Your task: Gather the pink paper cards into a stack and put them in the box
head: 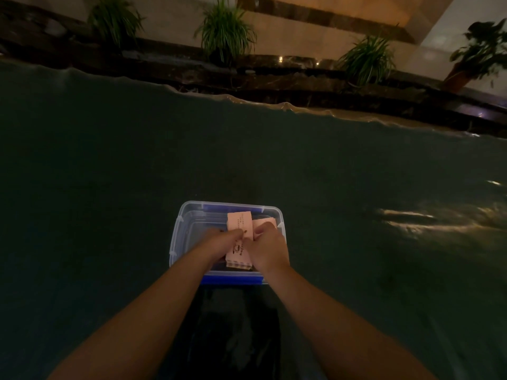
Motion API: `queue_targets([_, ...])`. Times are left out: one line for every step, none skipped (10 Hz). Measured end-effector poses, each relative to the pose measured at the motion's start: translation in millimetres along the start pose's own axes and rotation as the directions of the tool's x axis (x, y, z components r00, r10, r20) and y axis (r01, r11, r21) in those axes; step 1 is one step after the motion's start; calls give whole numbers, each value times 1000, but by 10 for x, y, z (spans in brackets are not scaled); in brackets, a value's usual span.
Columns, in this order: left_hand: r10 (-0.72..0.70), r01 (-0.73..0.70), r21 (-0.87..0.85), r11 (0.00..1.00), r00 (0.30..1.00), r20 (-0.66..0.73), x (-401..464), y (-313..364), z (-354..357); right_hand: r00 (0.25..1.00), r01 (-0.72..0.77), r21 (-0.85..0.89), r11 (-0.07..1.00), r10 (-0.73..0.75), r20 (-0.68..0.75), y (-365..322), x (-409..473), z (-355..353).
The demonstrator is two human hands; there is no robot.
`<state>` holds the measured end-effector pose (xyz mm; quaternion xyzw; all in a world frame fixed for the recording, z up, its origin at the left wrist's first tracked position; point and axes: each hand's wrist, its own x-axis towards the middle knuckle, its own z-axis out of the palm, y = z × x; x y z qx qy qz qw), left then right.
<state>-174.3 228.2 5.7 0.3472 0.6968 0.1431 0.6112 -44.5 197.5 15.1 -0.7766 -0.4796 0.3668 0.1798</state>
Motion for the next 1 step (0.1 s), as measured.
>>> queue_targets([83,-79,58,995,994,-68,-58,53,28,1000,18,13,1000,-17,-12,-32,-38,-46])
